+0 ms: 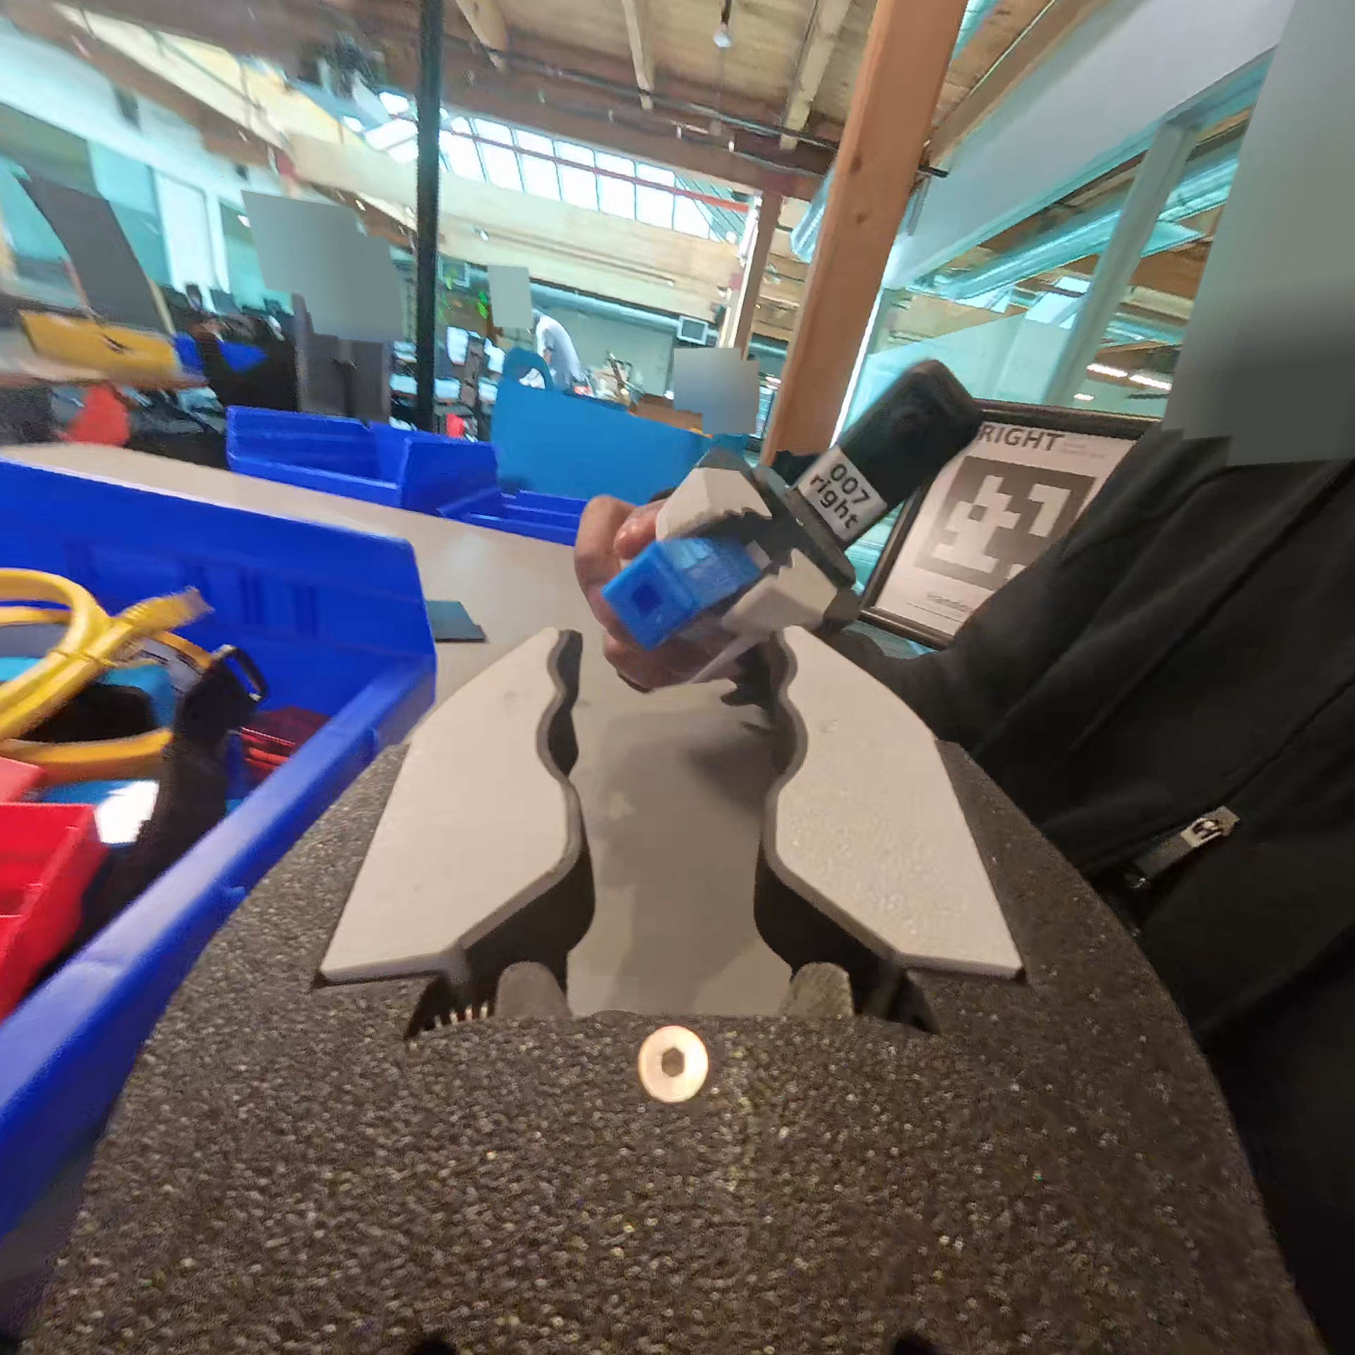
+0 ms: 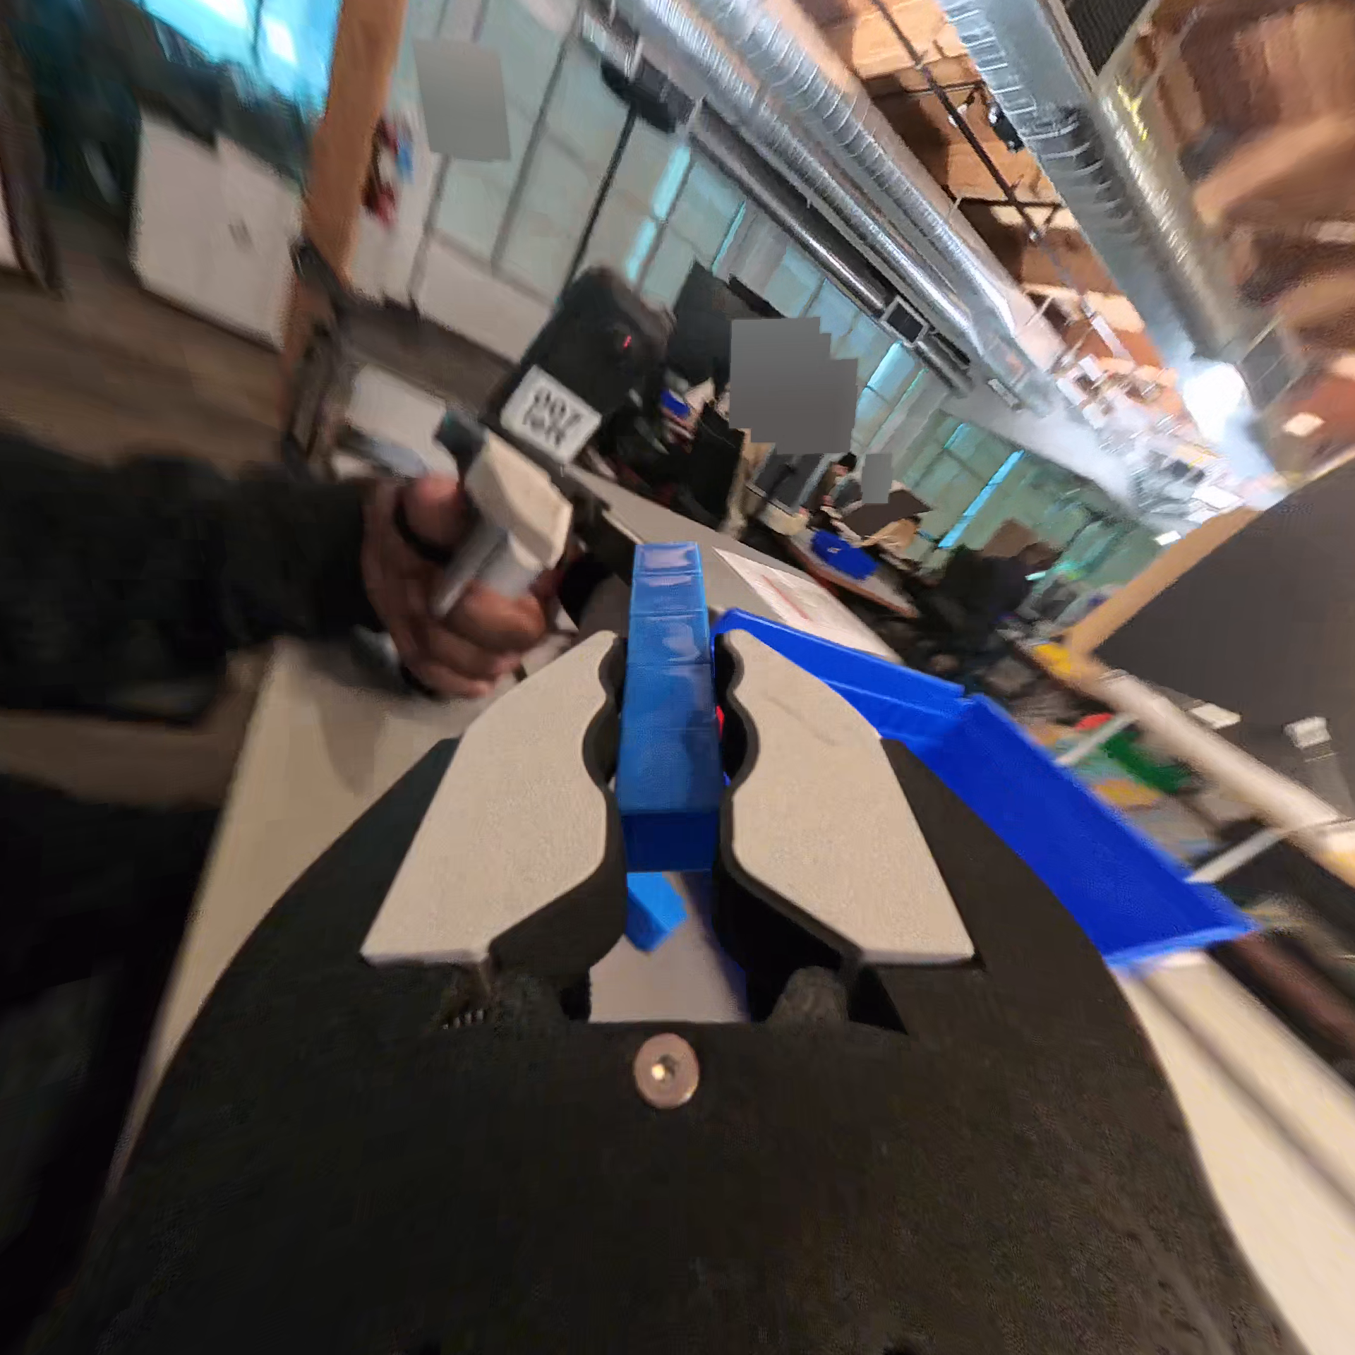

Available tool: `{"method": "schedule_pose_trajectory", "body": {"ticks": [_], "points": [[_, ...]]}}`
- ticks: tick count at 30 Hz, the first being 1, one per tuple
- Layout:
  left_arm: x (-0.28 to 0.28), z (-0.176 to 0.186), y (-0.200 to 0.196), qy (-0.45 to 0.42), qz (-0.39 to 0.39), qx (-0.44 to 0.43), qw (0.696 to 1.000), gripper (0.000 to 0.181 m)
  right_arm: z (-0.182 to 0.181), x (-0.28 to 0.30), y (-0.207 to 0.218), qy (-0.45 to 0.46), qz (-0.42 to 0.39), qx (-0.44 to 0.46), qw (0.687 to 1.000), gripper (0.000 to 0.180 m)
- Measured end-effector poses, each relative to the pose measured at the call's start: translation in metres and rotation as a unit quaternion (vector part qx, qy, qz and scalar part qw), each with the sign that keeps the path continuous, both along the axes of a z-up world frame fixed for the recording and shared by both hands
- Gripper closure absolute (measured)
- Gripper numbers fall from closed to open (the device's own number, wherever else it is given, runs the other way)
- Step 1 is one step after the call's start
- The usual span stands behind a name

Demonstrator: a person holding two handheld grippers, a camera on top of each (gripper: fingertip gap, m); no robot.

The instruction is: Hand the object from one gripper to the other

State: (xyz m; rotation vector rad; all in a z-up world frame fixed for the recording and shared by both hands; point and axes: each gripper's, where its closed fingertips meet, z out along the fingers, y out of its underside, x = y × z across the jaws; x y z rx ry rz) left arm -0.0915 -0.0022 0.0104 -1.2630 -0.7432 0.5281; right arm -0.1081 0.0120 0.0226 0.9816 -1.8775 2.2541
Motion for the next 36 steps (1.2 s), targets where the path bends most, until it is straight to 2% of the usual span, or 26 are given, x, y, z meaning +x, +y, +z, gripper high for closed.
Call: {"method": "schedule_pose_trajectory", "body": {"ticks": [2,5,8,11,12,13,16,18,20,23,27,29,32,33,35,36], "points": [[0.003,0.003,-0.001,0.011,0.001,0.0,1.0,0.125,0.013,0.001,0.003,-0.116,0.053,0.019,0.992,0.158],[-0.001,0.01,0.004,0.018,-0.006,0.028,0.999,0.123,0.027,0.003,0.006,-0.262,0.132,0.039,0.955,0.158],[-0.006,0.019,0.012,0.038,-0.006,0.047,0.998,0.122,0.027,0.011,0.004,-0.33,0.177,0.064,0.925,0.157],[-0.006,0.027,0.019,0.064,-0.012,0.063,0.996,0.134,0.015,0.021,-0.003,-0.307,0.163,0.09,0.933,0.157],[-0.005,0.029,0.018,0.072,-0.012,0.07,0.995,0.149,0.01,0.021,-0.007,-0.297,0.148,0.097,0.938,0.158],[-0.005,0.031,0.017,0.079,-0.009,0.075,0.994,0.156,0.006,0.02,-0.01,-0.287,0.134,0.102,0.943,0.157],[-0.01,0.033,0.005,0.058,0.013,0.104,0.993,0.158,0.006,0.011,-0.014,-0.234,0.073,0.065,0.967,0.144],[-0.014,0.036,-0.009,0.036,0.038,0.142,0.988,0.158,0.009,0.0,-0.013,-0.16,0.009,0.011,0.987,0.134],[-0.016,0.037,-0.017,0.005,0.049,0.179,0.983,0.158,0.013,-0.012,-0.013,-0.078,-0.064,-0.042,0.994,0.128],[-0.021,0.032,-0.017,-0.04,0.06,0.189,0.979,0.158,0.016,-0.015,-0.011,0.028,-0.126,-0.095,0.987,0.127],[-0.023,0.033,-0.008,-0.051,0.047,0.205,0.976,0.159,0.004,-0.01,-0.016,0.114,-0.161,-0.097,0.976,0.142],[-0.023,0.033,-0.006,-0.051,0.039,0.213,0.975,0.159,0.003,-0.011,-0.016,0.115,-0.164,-0.098,0.975,0.154],[-0.02,0.036,-0.004,-0.029,0.04,0.184,0.982,0.157,0.002,-0.009,-0.016,0.075,-0.133,-0.071,0.986,0.156],[-0.018,0.037,-0.003,-0.017,0.042,0.162,0.986,0.153,0.005,-0.01,-0.014,0.048,-0.121,-0.067,0.989,0.157],[-0.013,0.038,-0.006,0.013,0.064,0.104,0.992,0.131,0.008,-0.011,-0.011,0.0,-0.088,-0.048,0.995,0.157],[-0.011,0.036,-0.009,0.026,0.078,0.067,0.994,0.128,0.009,-0.012,-0.009,-0.016,-0.072,-0.037,0.997,0.157]]}}
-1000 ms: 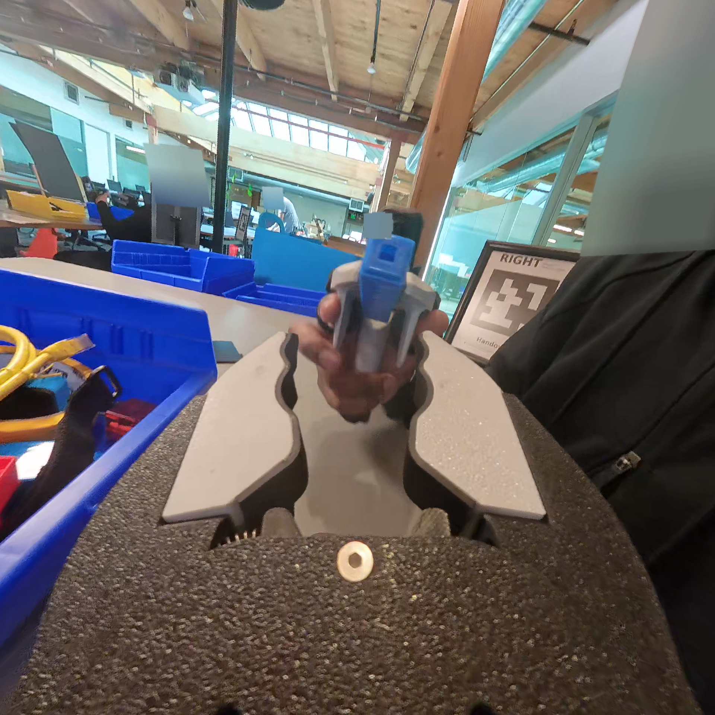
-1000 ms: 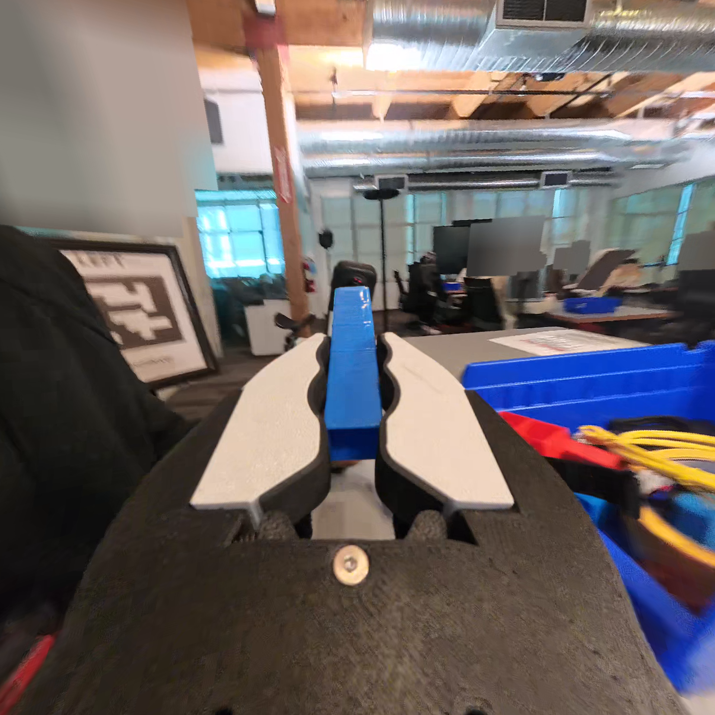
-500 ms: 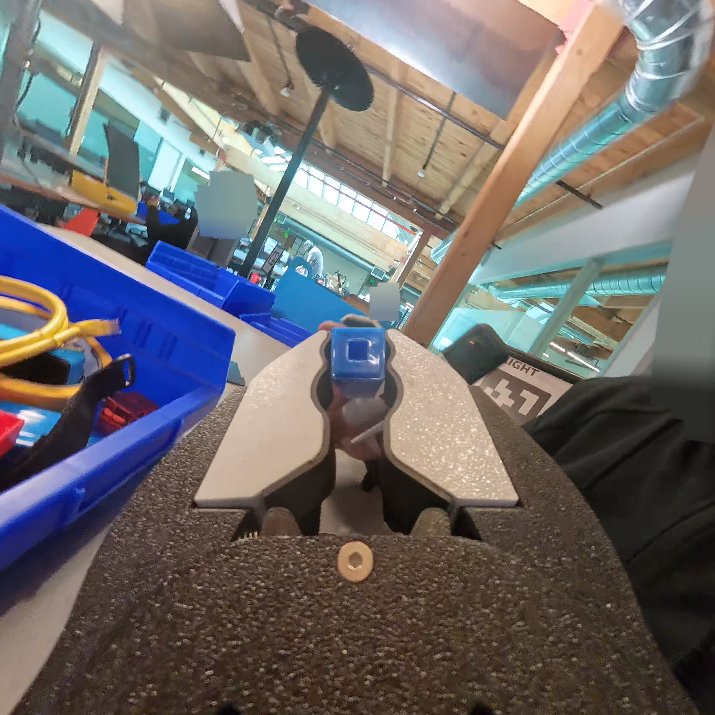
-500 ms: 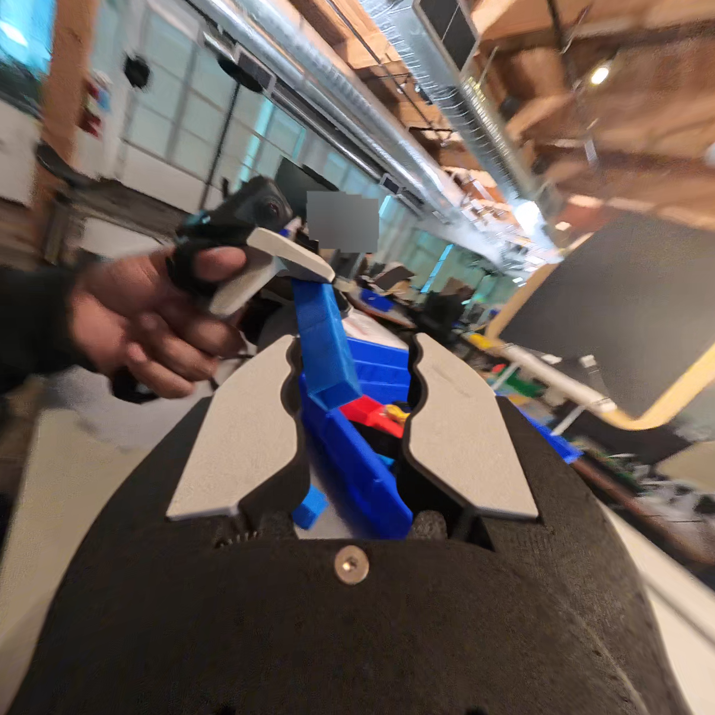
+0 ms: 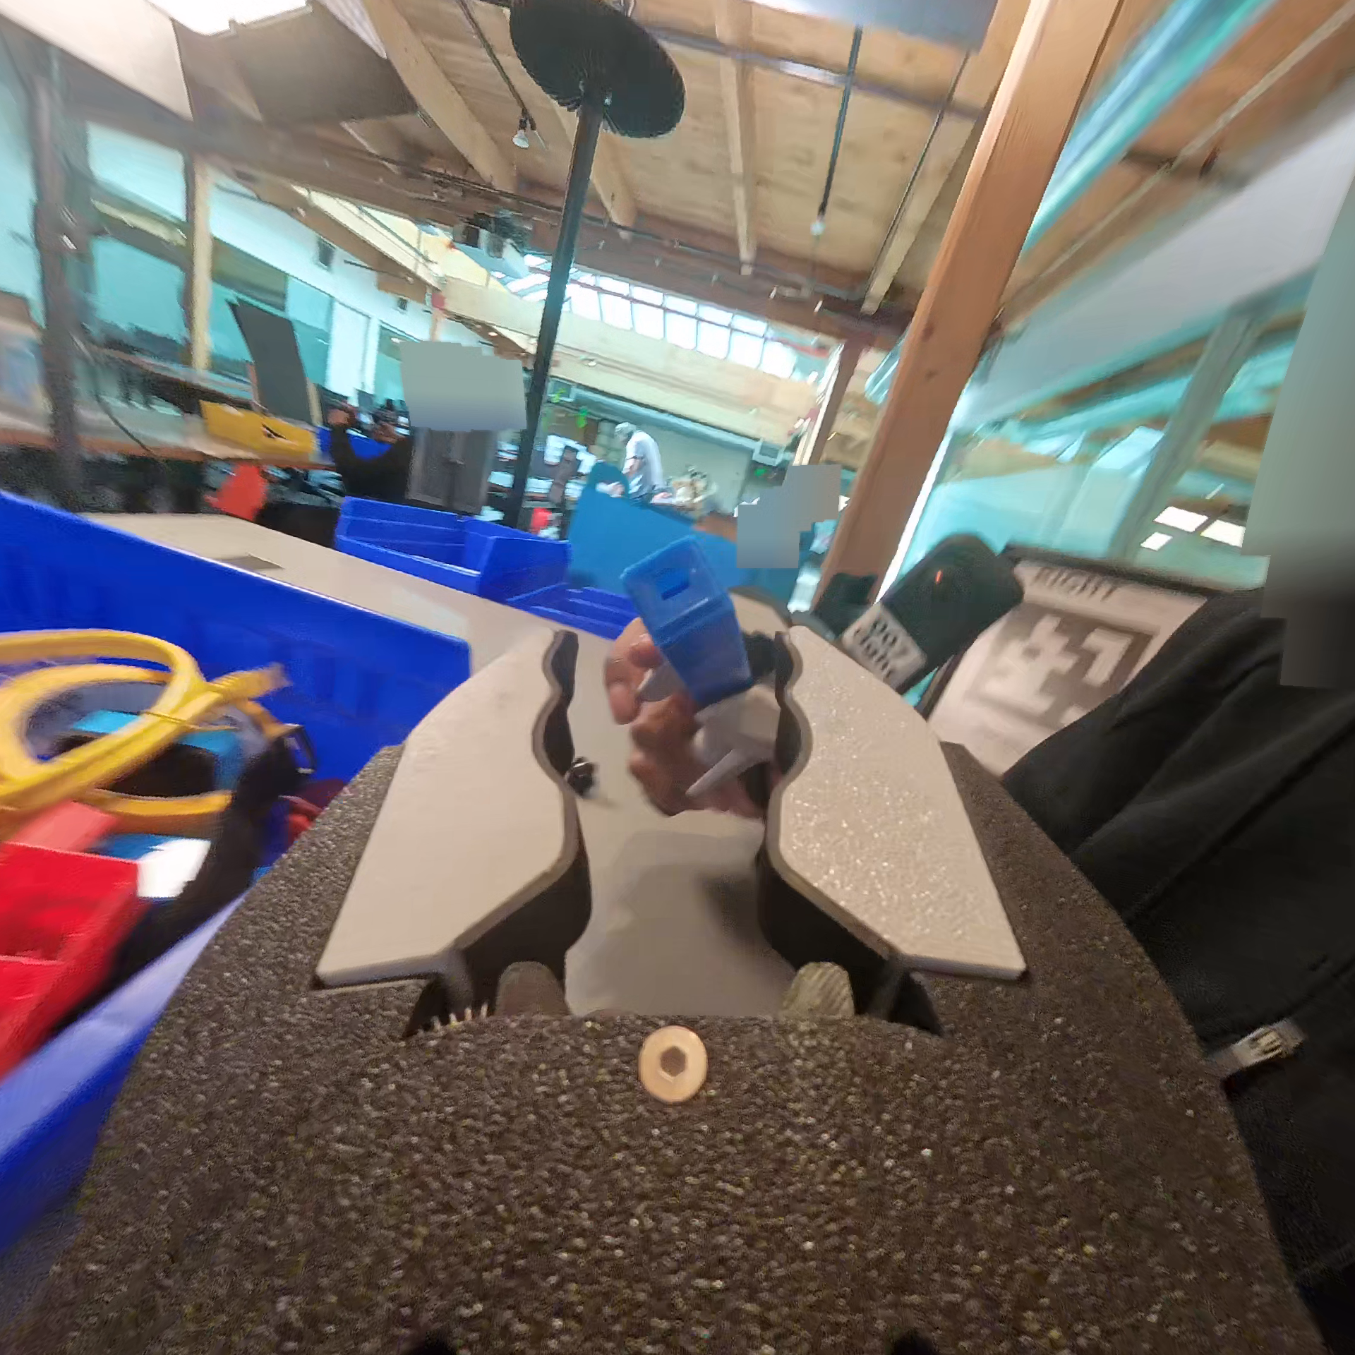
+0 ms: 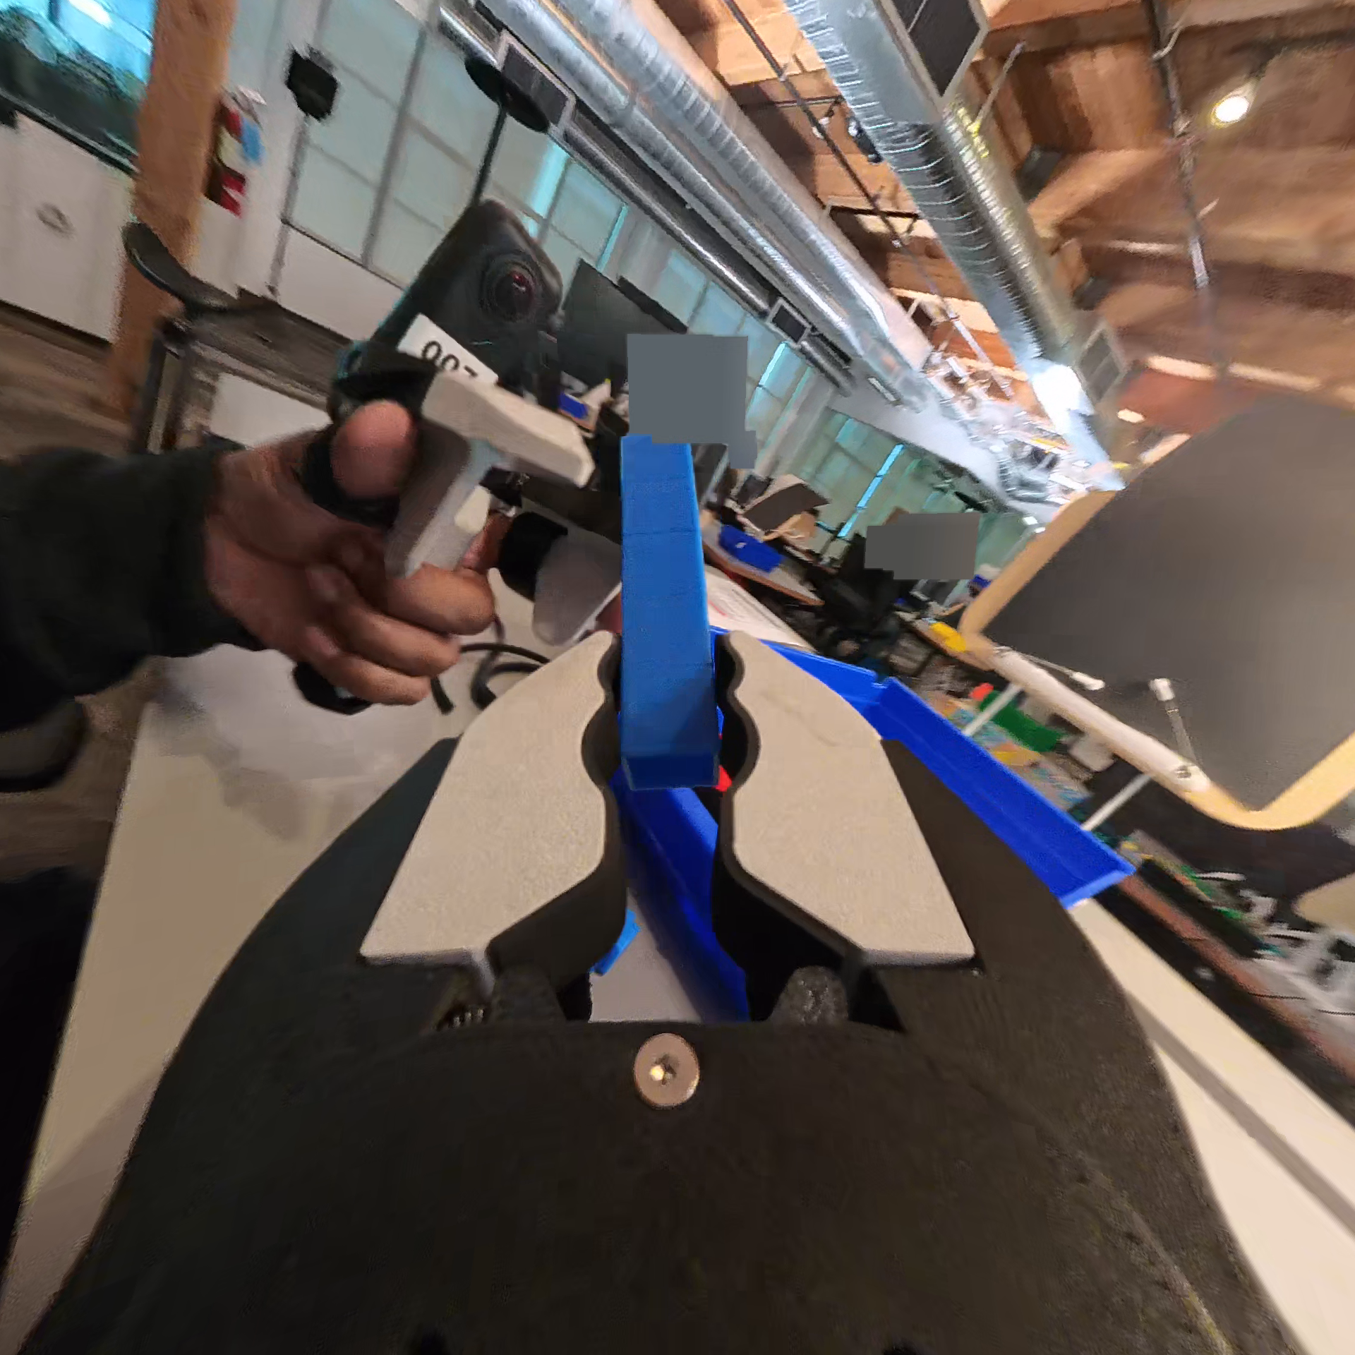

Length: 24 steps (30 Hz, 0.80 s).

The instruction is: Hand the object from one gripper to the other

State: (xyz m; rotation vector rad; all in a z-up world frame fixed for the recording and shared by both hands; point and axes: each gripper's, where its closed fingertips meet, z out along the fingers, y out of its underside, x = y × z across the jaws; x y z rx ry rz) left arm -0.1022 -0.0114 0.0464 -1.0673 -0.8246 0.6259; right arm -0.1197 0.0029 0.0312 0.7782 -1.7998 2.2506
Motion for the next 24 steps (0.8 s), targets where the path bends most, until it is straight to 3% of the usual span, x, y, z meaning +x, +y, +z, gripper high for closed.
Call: {"method": "schedule_pose_trajectory", "body": {"ticks": [9,17,20,24], "points": [[0.018,-0.031,0.016,0.019,0.025,-0.282,0.959,0.122,-0.019,0.018,0.015,-0.031,0.132,0.101,0.985,0.157],[0.017,-0.045,0.042,0.022,-0.017,-0.331,0.943,0.128,-0.035,0.04,0.024,-0.008,0.188,0.15,0.971,0.157],[0.017,-0.049,0.049,0.026,-0.031,-0.344,0.938,0.145,-0.038,0.042,0.023,-0.004,0.188,0.156,0.97,0.157],[0.013,-0.045,0.045,0.02,-0.025,-0.323,0.946,0.153,-0.033,0.033,0.017,-0.006,0.153,0.134,0.979,0.152]]}}
